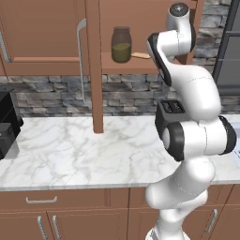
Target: Pick the jar and jar from the dining table and place them in the open cabinet. Close the cabinet after placing the objects.
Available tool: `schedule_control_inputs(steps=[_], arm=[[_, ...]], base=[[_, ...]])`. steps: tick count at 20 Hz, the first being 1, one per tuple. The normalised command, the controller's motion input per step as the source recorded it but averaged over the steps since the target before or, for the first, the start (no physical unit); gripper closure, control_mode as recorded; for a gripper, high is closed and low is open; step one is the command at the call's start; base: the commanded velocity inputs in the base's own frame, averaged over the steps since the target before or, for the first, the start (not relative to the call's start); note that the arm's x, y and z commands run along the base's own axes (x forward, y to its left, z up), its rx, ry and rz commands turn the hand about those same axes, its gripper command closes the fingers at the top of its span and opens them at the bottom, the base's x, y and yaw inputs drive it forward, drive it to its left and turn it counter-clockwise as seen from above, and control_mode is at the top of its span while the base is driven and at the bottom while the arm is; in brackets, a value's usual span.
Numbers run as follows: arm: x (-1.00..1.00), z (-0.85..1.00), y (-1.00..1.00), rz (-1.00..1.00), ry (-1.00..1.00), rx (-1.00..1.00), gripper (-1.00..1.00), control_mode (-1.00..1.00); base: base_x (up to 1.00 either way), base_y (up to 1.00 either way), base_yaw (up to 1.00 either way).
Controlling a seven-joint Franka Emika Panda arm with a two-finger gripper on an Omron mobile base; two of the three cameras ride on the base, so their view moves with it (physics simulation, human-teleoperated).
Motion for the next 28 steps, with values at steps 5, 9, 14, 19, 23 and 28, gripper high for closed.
schedule_control_inputs(steps=[5, 9, 14, 19, 23, 28], arm=[[0.0, 0.0, 0.0, 0.01, -0.23, 0.05, -1.0, -1.0], [0.14, 0.0, -0.07, 0.02, -0.25, 0.06, -1.0, -1.0], [0.49, 0.0, -0.24, 0.05, -0.27, 0.08, -1.0, -1.0], [0.72, 0.0, -0.34, 0.07, -0.28, 0.11, -1.0, -1.0], [0.51, 0.0, -0.25, 0.08, -0.31, 0.09, -1.0, -1.0], [0.27, 0.0, -0.13, 0.07, -0.35, 0.07, -1.0, -1.0]], base=[[0.0, 0.0, 0.0], [0.0, 0.0, 0.0], [0.0, 0.0, 0.0], [0.0, 0.0, 0.0], [0.0, 0.0, 0.0], [0.0, 0.0, 0.0]])
